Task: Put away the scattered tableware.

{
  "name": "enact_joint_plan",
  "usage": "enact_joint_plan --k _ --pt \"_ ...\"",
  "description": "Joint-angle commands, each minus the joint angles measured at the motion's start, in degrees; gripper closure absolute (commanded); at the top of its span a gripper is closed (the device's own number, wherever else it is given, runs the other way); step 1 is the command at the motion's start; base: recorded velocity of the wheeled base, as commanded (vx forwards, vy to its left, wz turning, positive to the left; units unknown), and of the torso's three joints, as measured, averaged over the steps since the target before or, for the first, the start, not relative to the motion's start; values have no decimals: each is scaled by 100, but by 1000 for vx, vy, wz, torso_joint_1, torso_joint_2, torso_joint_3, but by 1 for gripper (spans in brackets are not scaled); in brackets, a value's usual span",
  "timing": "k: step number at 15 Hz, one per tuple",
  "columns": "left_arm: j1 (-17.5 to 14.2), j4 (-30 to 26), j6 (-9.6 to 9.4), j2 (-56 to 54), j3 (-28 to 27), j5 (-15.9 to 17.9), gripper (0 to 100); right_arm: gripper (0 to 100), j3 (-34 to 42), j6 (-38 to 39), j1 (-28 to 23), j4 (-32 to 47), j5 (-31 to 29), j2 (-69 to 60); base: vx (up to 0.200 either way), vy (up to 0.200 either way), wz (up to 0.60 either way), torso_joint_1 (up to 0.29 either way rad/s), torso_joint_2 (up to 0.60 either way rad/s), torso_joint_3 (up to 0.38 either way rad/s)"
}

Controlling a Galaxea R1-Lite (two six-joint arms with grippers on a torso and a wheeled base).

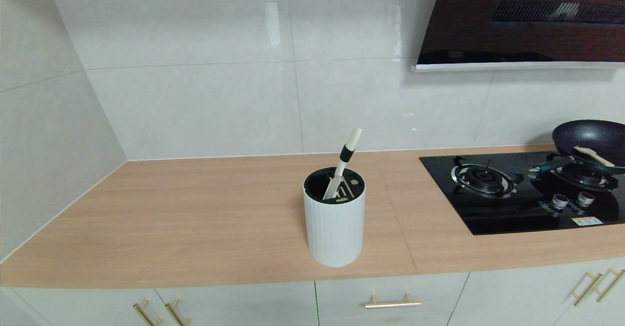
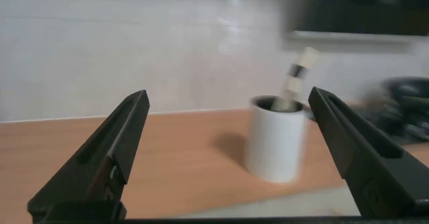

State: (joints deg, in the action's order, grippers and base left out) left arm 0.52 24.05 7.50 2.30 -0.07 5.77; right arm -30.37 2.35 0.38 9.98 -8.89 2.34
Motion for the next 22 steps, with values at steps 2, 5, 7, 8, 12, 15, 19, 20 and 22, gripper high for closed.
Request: enact_joint_plan --k 2,5,7,8,12,15,19,20,22 --pt "-61 -305 -126 -230 7 -67 0 0 910 37 -20 -269 -614 -234 0 0 0 0 0 0" --pt "-61 -1227 -811 -230 7 -76 0 0 2676 -437 -20 -2000 -632 -234 0 0 0 0 0 0" --pt "-61 -1746 -934 -230 7 -102 0 0 3010 -692 -20 -2185 -570 -234 0 0 0 0 0 0" --pt "-61 -2036 -934 -230 7 -172 0 0 3028 -684 -20 -2203 -544 -234 0 0 0 0 0 0" --pt "-61 -2467 -969 -230 -1 -304 0 0 3037 -376 -20 -1324 -122 -225 0 0 0 0 0 0" --pt "-61 -2449 -829 -230 7 -313 0 0 3028 -244 -20 -963 695 -225 0 0 0 0 0 0" --pt "-61 -2449 -811 -230 7 -313 0 0 3028 -455 -20 -981 704 -225 0 0 0 0 0 0" --pt "-61 -2449 -811 -230 7 -313 0 0 3037 -139 -20 -981 704 -234 0 0 0 0 0 0" --pt "-61 -2449 -811 -230 7 -313 0 0 3037 -156 -20 -981 704 -225 0 0 0 0 0 0"
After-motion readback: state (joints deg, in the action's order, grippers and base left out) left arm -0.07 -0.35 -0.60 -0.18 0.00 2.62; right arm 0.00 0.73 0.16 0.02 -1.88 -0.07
